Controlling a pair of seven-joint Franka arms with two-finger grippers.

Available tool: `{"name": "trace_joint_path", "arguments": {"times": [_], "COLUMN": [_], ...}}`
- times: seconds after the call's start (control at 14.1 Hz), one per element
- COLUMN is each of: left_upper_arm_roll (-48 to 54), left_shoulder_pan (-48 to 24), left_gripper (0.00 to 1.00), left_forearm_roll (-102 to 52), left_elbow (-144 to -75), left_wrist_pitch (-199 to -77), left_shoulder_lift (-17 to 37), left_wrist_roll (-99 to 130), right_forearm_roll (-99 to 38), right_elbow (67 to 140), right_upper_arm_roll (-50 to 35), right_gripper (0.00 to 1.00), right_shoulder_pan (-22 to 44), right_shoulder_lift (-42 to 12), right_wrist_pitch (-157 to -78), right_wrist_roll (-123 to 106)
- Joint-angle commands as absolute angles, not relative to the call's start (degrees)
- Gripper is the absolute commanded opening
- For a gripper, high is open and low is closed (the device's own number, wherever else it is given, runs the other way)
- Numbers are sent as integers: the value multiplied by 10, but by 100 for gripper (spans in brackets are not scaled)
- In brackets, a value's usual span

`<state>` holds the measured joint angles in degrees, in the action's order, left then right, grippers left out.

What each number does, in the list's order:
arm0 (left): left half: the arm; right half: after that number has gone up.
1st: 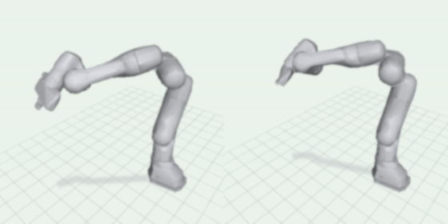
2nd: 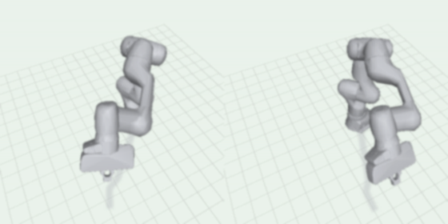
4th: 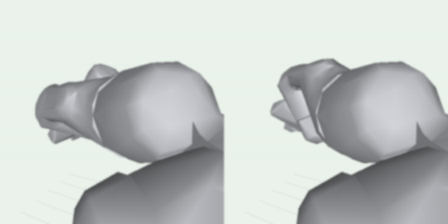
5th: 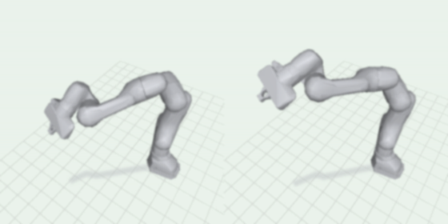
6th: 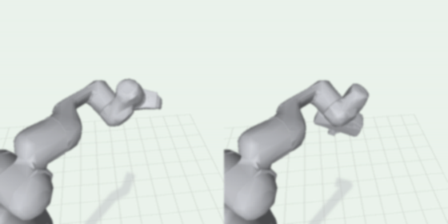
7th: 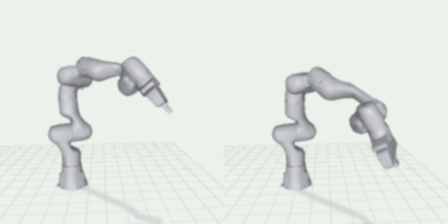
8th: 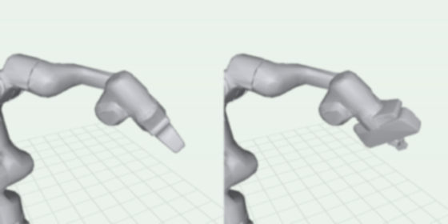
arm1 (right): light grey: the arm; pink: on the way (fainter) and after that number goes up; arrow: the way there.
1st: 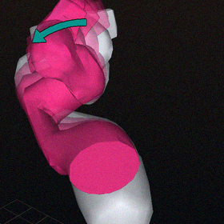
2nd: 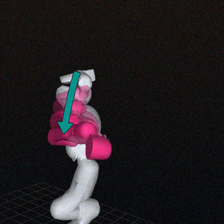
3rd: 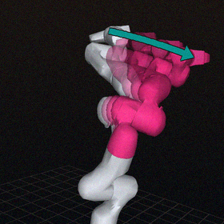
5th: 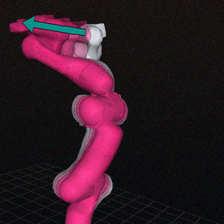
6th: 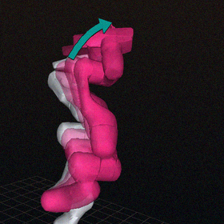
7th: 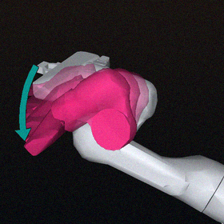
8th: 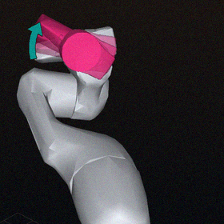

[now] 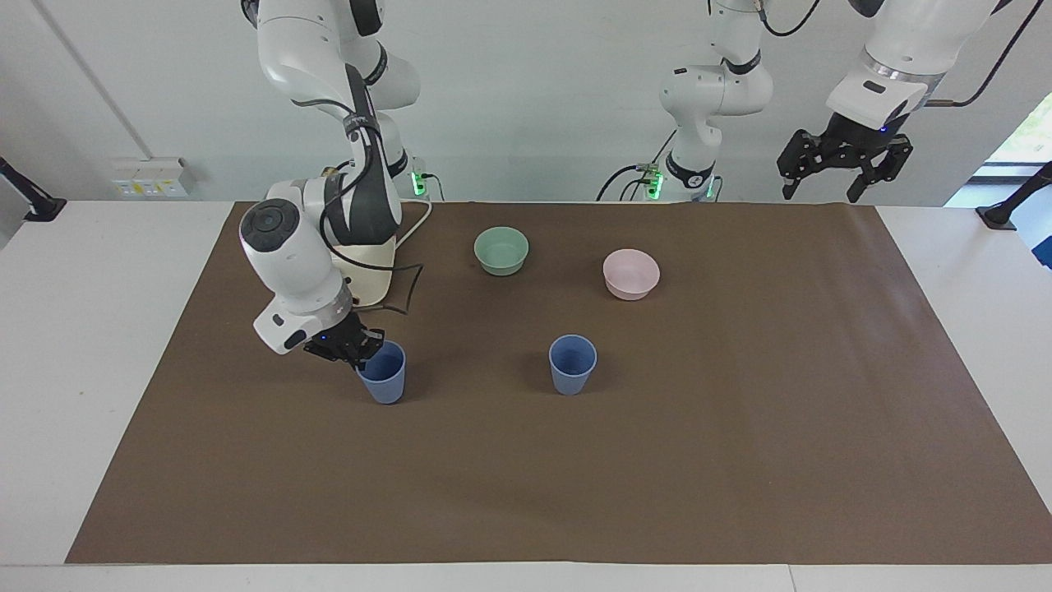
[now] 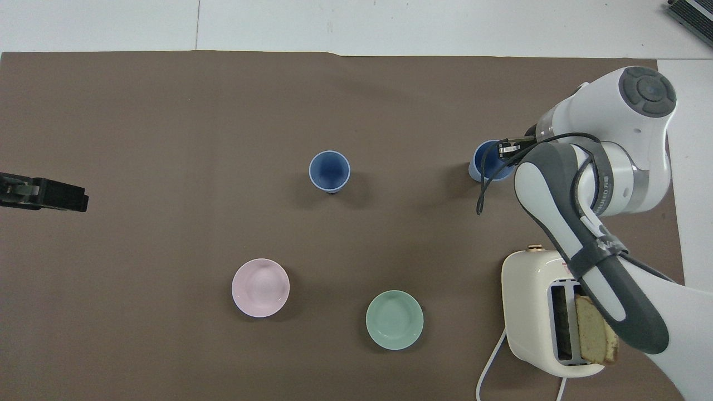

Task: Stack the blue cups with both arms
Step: 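Close the right gripper on the second blue cup's rim, then carry the blue cup with the right gripper over the placed cup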

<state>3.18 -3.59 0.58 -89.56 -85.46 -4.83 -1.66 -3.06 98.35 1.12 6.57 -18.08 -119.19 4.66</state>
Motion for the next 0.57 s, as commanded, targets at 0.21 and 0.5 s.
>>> {"name": "trace_joint_path", "arguments": {"times": [0.21, 0.5], "left_upper_arm_roll": [32, 32], "left_shoulder_pan": [-32, -32], "left_gripper": [100, 100], "left_forearm_roll": [0, 0], "left_elbow": [-889, -889], "left_wrist_pitch": [-840, -840], "left_shoulder_lift": [-51, -51], "left_wrist_roll": [-21, -21], "right_forearm_roll": [-37, -38], "right_elbow": [981, 923], "right_upper_arm_roll": [8, 8], "right_gripper": [0, 0], "right_shoulder_pan": [136, 241], "right_shoulder_lift": [-131, -137], "right_wrist_pitch": [-1161, -1137], "right_wrist_roll": [132, 272]}}
